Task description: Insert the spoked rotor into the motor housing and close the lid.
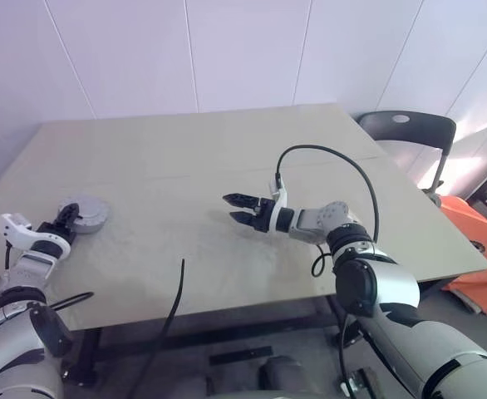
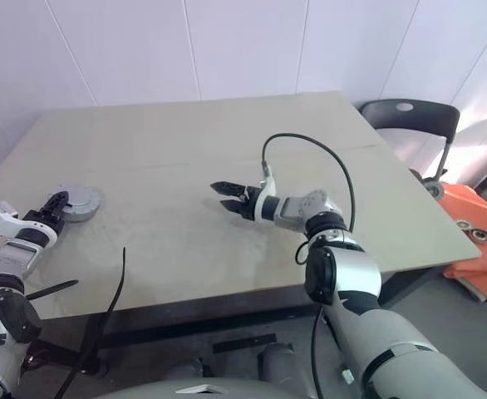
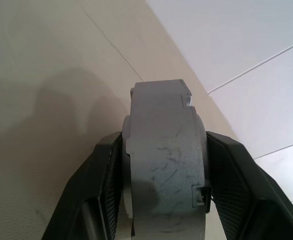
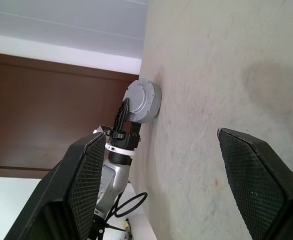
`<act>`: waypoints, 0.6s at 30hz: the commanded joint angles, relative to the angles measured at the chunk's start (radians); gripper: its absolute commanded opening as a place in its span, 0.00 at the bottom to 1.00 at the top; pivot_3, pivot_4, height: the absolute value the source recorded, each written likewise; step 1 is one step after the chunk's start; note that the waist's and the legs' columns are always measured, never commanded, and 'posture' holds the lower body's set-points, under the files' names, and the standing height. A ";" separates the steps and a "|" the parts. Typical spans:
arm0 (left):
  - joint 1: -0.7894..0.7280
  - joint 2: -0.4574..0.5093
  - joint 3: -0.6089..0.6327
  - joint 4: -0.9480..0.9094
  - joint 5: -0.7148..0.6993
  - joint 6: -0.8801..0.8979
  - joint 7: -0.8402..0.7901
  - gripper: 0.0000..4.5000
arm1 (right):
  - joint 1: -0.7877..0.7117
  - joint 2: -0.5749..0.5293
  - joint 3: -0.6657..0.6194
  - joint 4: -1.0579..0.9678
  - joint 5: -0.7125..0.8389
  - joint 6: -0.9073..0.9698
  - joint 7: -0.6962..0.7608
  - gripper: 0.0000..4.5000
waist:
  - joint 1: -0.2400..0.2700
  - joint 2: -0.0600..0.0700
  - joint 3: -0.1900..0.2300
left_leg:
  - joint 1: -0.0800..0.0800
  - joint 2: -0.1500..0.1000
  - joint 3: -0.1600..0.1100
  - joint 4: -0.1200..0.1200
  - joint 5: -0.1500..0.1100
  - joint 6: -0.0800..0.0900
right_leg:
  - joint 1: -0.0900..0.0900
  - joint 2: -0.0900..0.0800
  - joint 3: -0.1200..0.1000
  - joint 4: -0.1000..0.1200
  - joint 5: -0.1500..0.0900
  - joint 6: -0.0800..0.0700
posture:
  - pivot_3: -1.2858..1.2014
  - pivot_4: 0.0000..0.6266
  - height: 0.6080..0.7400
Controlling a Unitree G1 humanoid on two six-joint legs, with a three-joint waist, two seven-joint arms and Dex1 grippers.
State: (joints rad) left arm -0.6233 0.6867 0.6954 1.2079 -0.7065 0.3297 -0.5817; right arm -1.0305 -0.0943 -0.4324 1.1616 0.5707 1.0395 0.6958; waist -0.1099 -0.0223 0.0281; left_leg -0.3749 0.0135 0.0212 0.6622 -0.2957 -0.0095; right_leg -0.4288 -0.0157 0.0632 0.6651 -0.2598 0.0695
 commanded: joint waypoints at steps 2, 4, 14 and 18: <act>-0.008 0.040 -0.002 -0.004 0.038 -0.041 0.010 0.64 | -0.009 0.000 0.002 -0.035 0.005 -0.006 0.012 0.84 | -0.001 0.000 0.000 | 0.000 0.000 0.000 0.000 0.000 0.000 | 0.000 0.000 0.000 0.000 0.000 0.000 | 0.52 0.00 1.00; -0.007 0.041 -0.008 -0.001 0.058 -0.058 0.022 0.75 | -0.008 0.002 0.002 -0.035 0.006 -0.007 0.012 0.84 | 0.000 0.000 0.000 | 0.000 0.000 0.000 0.000 0.000 0.000 | 0.000 0.000 0.000 0.000 0.000 0.000 | 0.52 0.00 1.00; 0.085 0.100 -0.034 -0.009 0.106 0.017 -0.067 0.99 | -0.001 0.008 0.000 -0.033 0.005 -0.016 0.004 0.84 | 0.007 0.000 0.000 | -0.001 -0.002 0.001 -0.001 -0.001 -0.001 | 0.000 -0.015 -0.020 -0.002 0.000 0.000 | 0.52 0.00 1.00; 0.173 0.182 -0.040 -0.076 0.115 0.057 -0.177 0.99 | 0.004 0.008 -0.002 -0.034 0.006 -0.017 0.004 0.84 | -0.002 0.000 0.000 | 0.000 -0.002 0.002 -0.002 -0.001 -0.002 | -0.001 -0.016 -0.021 -0.002 0.000 -0.001 | 0.52 0.00 1.00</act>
State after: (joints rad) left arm -0.4665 0.8148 0.6524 1.1750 -0.5998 0.3746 -0.7203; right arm -1.0194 -0.0871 -0.4293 1.1606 0.5681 1.0259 0.6939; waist -0.1122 -0.0222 0.0280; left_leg -0.3749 0.0113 0.0233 0.6593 -0.2980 -0.0135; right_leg -0.4306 -0.0320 0.0424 0.6629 -0.2593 0.0678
